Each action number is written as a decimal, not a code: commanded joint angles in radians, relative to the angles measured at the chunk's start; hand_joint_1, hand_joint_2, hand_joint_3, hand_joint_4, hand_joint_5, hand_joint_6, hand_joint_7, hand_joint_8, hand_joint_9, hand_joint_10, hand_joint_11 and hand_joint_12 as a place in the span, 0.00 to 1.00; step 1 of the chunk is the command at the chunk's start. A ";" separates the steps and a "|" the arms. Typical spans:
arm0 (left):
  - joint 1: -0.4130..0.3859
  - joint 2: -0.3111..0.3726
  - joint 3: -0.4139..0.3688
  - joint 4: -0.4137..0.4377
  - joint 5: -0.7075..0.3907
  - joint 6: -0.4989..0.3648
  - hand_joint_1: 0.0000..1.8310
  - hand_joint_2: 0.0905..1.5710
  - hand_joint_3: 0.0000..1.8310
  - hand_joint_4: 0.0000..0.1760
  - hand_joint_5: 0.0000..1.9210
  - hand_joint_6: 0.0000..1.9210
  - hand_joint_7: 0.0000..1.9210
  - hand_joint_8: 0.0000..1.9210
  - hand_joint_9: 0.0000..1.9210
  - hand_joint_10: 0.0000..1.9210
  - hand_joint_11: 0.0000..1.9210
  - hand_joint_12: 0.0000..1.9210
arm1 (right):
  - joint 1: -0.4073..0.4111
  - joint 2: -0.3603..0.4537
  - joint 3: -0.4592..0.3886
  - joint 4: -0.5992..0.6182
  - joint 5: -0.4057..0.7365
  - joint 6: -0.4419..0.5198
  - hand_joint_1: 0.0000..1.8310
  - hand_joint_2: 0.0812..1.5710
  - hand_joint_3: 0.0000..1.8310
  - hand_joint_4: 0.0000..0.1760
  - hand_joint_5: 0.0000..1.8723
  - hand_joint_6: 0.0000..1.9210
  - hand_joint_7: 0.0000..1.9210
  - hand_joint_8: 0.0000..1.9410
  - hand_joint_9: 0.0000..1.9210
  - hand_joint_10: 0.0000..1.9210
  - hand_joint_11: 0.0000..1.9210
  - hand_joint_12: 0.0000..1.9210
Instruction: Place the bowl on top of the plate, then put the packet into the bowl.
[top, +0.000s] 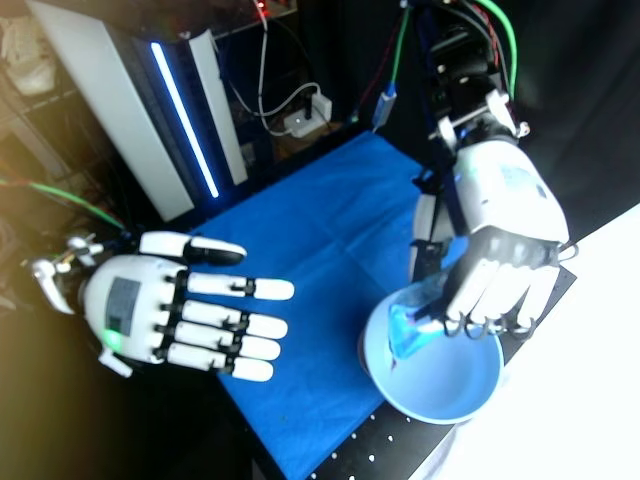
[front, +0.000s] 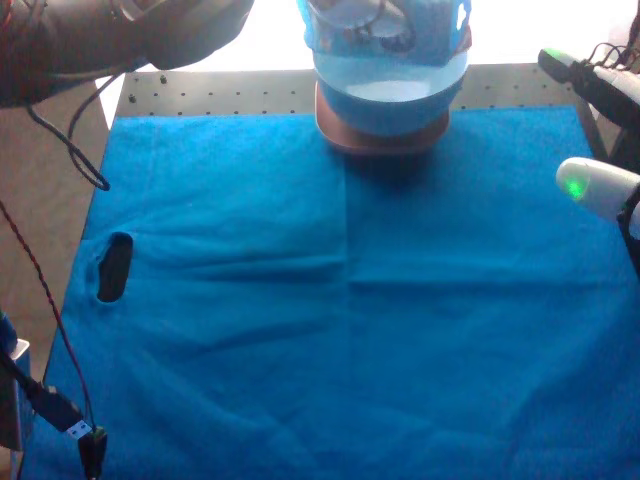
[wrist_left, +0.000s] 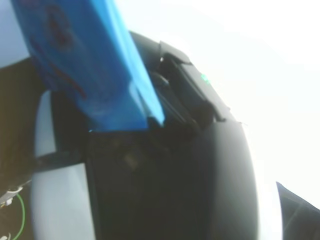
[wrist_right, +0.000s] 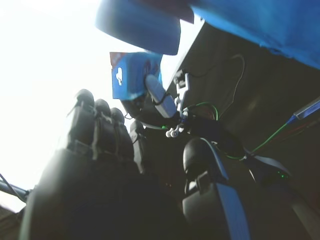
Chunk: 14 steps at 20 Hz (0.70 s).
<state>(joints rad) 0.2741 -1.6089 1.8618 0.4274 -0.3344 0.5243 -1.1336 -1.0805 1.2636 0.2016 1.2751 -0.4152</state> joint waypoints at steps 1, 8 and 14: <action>-0.022 -0.007 0.004 -0.015 -0.107 -0.003 0.49 0.60 0.00 0.17 0.34 0.00 0.37 0.00 0.40 0.06 0.23 0.52 | 0.007 -0.001 0.005 0.013 0.122 0.013 0.11 0.85 0.00 0.59 0.01 0.00 0.02 0.00 0.00 0.00 0.01 0.01; -0.013 0.018 -0.019 -0.012 -0.113 -0.004 0.48 0.57 0.00 0.24 0.28 0.00 0.29 0.00 0.30 0.00 0.17 0.35 | 0.007 -0.004 0.004 0.013 0.122 0.023 0.09 0.86 0.00 0.69 0.00 0.00 0.01 0.00 0.00 0.00 0.00 0.00; 0.025 0.207 -0.192 -0.072 -0.249 0.062 0.45 0.52 0.00 0.87 0.14 0.00 0.08 0.00 0.09 0.00 0.02 0.23 | 0.006 0.009 -0.025 0.021 0.122 0.025 0.10 0.86 0.00 0.78 0.00 0.00 0.00 0.00 0.00 0.00 0.00 0.00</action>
<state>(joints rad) 0.3084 -1.3933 1.6554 0.3782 -0.4534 0.5896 -1.1336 -1.0786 1.2377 0.2108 1.2728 -0.3969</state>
